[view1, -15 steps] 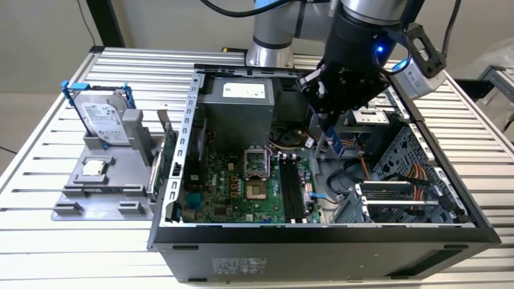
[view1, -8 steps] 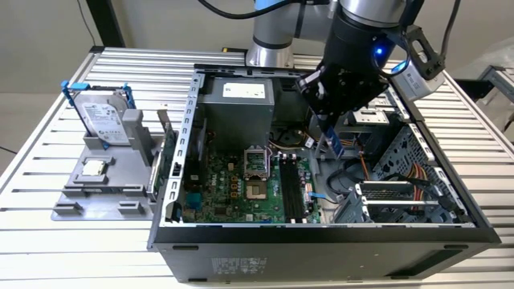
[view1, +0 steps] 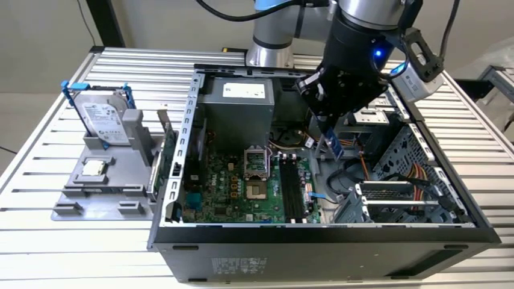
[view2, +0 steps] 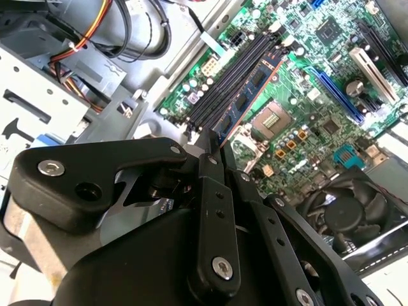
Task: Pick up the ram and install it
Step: 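Insert the ram into the slot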
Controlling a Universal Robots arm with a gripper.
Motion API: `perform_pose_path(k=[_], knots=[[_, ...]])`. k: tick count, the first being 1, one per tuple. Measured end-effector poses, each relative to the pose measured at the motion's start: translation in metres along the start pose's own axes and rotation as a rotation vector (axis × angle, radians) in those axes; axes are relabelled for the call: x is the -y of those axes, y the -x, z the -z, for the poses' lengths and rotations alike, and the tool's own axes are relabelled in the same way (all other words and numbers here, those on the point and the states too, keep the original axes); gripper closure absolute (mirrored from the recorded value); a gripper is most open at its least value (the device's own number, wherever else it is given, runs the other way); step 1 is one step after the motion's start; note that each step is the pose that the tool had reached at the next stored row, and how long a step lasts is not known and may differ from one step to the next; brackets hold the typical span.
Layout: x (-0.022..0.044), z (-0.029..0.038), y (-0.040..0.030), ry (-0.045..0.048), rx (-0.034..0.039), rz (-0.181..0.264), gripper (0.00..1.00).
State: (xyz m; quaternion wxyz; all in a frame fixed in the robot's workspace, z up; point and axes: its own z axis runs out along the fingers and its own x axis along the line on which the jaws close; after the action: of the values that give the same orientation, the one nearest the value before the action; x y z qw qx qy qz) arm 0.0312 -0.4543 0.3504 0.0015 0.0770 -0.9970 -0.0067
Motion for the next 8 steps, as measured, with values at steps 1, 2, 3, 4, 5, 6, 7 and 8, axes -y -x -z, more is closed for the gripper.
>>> perform_pose_path(k=[1, 2, 3, 4, 5, 6, 7, 8], knots=[[0.0000, -0.0003, 0.0000, -0.0002, -0.0001, 0.000, 1.00], [0.0000, -0.0006, 0.0000, -0.0003, -0.0001, 0.000, 1.00], [0.0000, -0.0009, 0.0000, -0.0004, -0.0001, 0.000, 1.00], [0.0000, -0.0012, 0.0000, -0.0005, -0.0001, 0.000, 1.00], [0.0000, -0.0015, 0.0000, -0.0007, -0.0001, 0.000, 1.00], [0.0000, -0.0019, 0.0000, -0.0009, -0.0001, 0.000, 1.00], [0.0000, -0.0022, 0.0000, -0.0011, -0.0002, 0.000, 1.00], [0.0000, -0.0025, 0.0000, -0.0012, -0.0002, 0.000, 1.00]])
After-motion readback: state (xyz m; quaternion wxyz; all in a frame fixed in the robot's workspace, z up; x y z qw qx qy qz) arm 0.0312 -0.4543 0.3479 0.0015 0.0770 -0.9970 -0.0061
